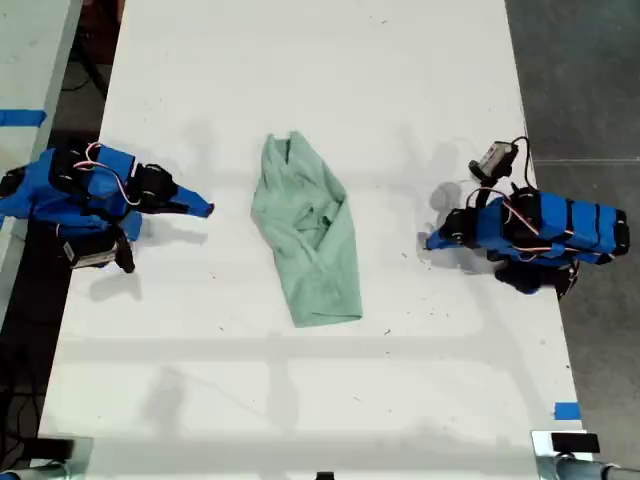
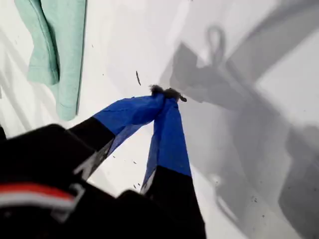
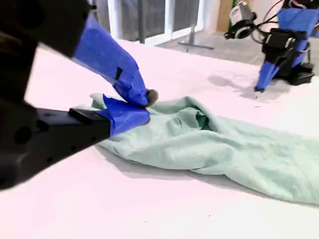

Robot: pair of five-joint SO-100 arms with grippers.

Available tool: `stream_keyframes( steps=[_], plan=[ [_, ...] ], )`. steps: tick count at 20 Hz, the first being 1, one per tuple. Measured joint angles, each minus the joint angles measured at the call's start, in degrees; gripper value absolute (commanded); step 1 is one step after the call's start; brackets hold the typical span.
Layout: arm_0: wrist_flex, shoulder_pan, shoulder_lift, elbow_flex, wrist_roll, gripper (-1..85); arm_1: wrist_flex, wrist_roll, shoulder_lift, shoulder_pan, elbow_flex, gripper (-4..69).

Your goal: Fold t shirt

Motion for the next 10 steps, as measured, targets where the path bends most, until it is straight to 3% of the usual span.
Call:
stream_keyframes(
  steps=[3, 10],
  plan=[
    [2.0, 0.0, 10.0, 11.8, -0.1, -0.1, 0.0, 0.4, 0.0, 0.0, 0.0, -2.2],
    [1.7, 1.0, 12.0, 14.3, 2.0, -0.1, 0.0, 0.5, 0.0, 0.0, 0.0, -2.2]
  ],
)
